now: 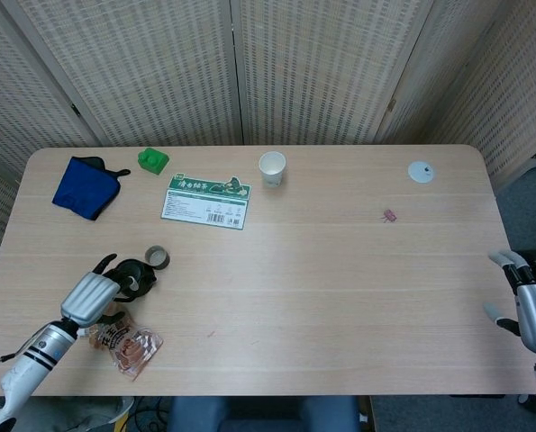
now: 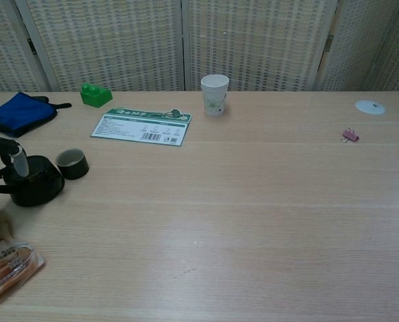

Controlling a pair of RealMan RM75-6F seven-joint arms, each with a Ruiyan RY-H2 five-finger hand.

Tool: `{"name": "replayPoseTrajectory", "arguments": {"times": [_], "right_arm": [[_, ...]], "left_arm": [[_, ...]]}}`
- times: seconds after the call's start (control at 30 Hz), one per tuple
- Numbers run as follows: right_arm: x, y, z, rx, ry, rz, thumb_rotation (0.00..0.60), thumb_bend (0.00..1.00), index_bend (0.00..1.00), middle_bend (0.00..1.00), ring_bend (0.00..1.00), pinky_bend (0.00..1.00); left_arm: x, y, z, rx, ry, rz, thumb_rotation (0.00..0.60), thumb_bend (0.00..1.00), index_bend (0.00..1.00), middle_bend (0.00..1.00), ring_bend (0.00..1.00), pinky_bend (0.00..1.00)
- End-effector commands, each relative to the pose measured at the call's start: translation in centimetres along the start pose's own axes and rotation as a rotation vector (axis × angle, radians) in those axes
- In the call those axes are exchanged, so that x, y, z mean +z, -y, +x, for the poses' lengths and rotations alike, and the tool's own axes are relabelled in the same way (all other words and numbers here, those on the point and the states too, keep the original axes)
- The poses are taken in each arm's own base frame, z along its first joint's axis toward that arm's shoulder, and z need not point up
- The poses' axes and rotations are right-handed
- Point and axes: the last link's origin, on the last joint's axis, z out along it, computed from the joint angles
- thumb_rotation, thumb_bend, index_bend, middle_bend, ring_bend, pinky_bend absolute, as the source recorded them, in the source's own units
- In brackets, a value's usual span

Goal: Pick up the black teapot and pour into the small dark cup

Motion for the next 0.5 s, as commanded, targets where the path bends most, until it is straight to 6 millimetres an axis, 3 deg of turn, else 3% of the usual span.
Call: {"name": "replayPoseTrajectory", "arguments": {"times": [0.03, 0.5], "right_arm": [[0.2, -0.1, 0.4, -0.005, -0.014, -0.002, 0.6, 0.1, 0.24, 0.24, 0.17, 0.25], [0.8, 0.2, 1.5, -0.011, -0.037, 0.01, 0.6, 0.1, 0.24, 0.24, 0.17, 0.25]], "left_arm": [[0.0, 0.1, -0.2, 0.006, 0.013, 0.018, 0.6, 0.22, 0.4, 0.33, 0.36, 0.03], [-0.7, 0.4, -0.2, -0.004, 0.029, 0.061, 0.6, 0.22, 0.44, 0.4, 0.41, 0.03]]}}
